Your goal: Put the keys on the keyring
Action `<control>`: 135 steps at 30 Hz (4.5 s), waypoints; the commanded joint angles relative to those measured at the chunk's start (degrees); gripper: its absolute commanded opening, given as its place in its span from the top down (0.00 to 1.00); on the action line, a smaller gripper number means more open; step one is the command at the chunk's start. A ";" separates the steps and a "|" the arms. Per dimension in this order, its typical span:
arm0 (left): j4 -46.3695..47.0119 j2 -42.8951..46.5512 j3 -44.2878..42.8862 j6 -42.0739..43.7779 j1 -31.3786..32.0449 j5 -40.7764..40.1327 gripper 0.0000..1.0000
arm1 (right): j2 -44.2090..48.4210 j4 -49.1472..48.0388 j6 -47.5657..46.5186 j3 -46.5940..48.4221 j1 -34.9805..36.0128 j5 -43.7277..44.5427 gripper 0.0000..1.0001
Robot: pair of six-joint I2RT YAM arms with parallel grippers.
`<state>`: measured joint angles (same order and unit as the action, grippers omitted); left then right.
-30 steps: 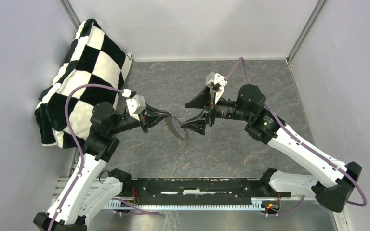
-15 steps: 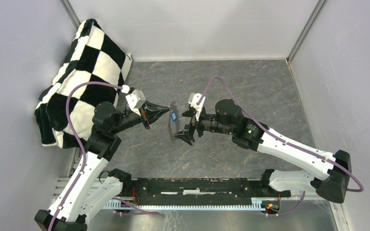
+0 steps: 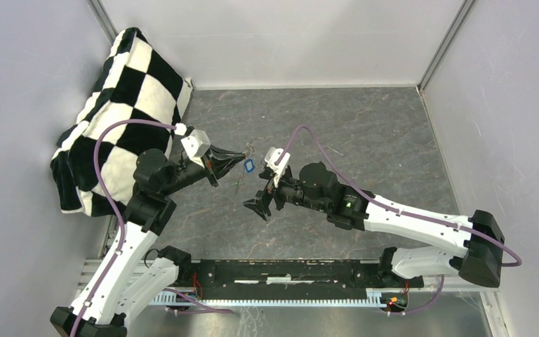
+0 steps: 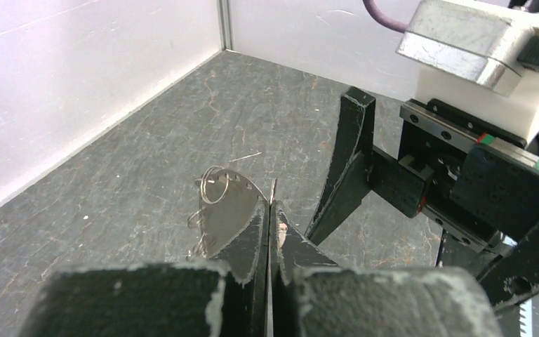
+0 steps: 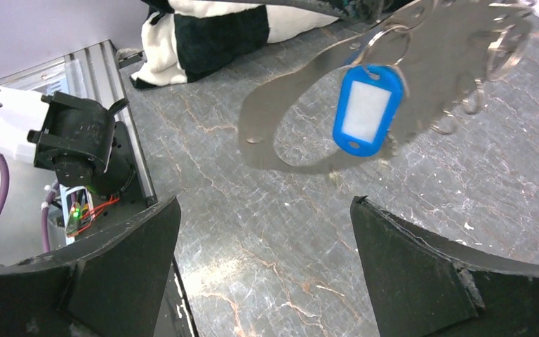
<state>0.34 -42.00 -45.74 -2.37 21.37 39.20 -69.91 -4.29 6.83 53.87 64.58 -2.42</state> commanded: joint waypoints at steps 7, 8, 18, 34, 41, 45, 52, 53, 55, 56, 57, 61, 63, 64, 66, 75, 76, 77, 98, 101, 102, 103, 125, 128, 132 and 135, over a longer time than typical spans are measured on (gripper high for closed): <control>3.71 1.55 -0.22 -1.63 0.17 -4.35 0.98 | -1.30 -7.34 2.60 0.61 3.66 12.73 0.02; 3.64 1.62 -0.12 -1.57 0.16 -4.87 0.98 | -1.33 -7.12 2.56 0.92 3.95 13.84 0.02; 3.33 2.23 0.07 -2.45 0.12 -8.84 0.98 | -5.69 -6.95 2.61 4.31 8.62 29.31 0.02; 1.15 3.40 0.28 -1.11 0.16 -7.69 0.98 | -6.93 -9.67 -0.48 5.41 3.58 22.28 0.99; -5.87 -0.44 -1.83 0.81 0.11 -11.26 0.49 | -0.99 -8.94 1.15 -1.30 -1.58 8.91 0.99; -7.73 -2.70 -3.69 2.72 0.04 -14.64 0.30 | 0.41 -12.50 11.61 -6.38 -8.96 -12.89 0.99; -12.79 -5.70 -9.00 6.07 0.09 -15.95 0.10 | -4.41 1.07 17.17 -2.79 -18.07 -22.53 1.00; -14.34 -6.07 -10.06 6.37 0.07 -16.56 0.08 | -4.79 3.73 14.58 -1.21 -19.53 -20.73 0.99; -18.41 -7.29 -12.63 7.50 0.03 -18.22 0.05 | -5.25 10.16 8.88 1.67 -21.62 -14.21 1.00; -20.85 -8.19 -14.10 7.95 0.06 -19.40 0.03 | -5.54 11.45 7.36 2.55 -22.98 -12.25 1.00; -23.19 -9.22 -15.52 8.56 0.08 -20.42 0.01 | -6.03 12.01 5.64 3.15 -24.60 -11.24 0.99; -33.18 -13.83 -20.80 9.56 -0.24 -25.31 0.00 | -8.92 13.68 -1.54 6.04 -28.19 0.27 1.00; -37.34 -16.83 -23.39 9.29 -0.88 -27.32 0.00 | -11.02 11.99 -6.21 6.56 -28.97 5.53 0.99; -39.47 -17.93 -24.62 9.39 -1.19 -27.94 0.00 | -12.28 11.01 -9.34 6.87 -28.93 7.92 0.99; -43.56 -20.68 -26.80 9.65 -2.67 -28.82 0.00 | -16.07 9.49 -14.46 7.79 -28.92 12.34 0.99; -56.10 -31.69 -32.31 13.05 -15.31 -25.01 0.00 | -31.92 3.76 -29.57 13.49 -25.72 31.52 0.99; -56.77 -32.44 -32.63 13.35 -16.20 -24.78 0.00 | -33.58 3.99 -30.62 14.16 -24.40 32.98 0.99; -57.03 -32.93 -32.74 13.65 -16.79 -24.77 0.00 | -35.07 4.12 -31.92 14.54 -22.48 34.74 0.99; -50.36 -31.04 -27.66 15.42 -17.47 -22.04 0.00 | -31.79 7.34 -11.19 10.66 -9.03 13.47 0.02; -47.17 -32.52 -26.81 15.55 -17.53 -22.38 0.00 | -22.44 6.73 -7.18 7.47 -13.83 2.00 0.02; -46.18 -33.51 -26.67 15.49 -17.52 -22.77 0.00 | -19.81 6.18 -5.67 6.13 -16.10 -1.10 0.02; -44.74 -34.82 -26.35 15.51 -17.53 -23.06 0.00 | -16.66 5.08 -3.85 4.13 -19.50 -4.29 0.02; 38.57 -40.41 20.43 9.84 -20.31 -21.90 0.00 | -5.08 -42.70 -5.98 -38.22 -58.00 29.74 0.02; 41.84 -41.79 21.47 8.35 -20.46 -24.30 0.00 | -6.34 -41.30 -6.32 -36.38 -58.06 30.05 0.02; 45.21 -40.80 23.29 7.17 -20.57 -25.68 0.00 | -1.81 -41.99 -10.21 -41.13 -58.00 29.93 0.02; 44.76 -40.19 23.69 5.81 -20.57 -29.76 0.00 | -0.37 -45.53 -12.88 -45.58 -58.12 30.81 0.02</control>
<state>38.39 -83.66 -22.76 6.66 1.17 14.13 -72.86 -42.68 -1.50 12.91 6.63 25.80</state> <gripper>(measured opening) 0.997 0.979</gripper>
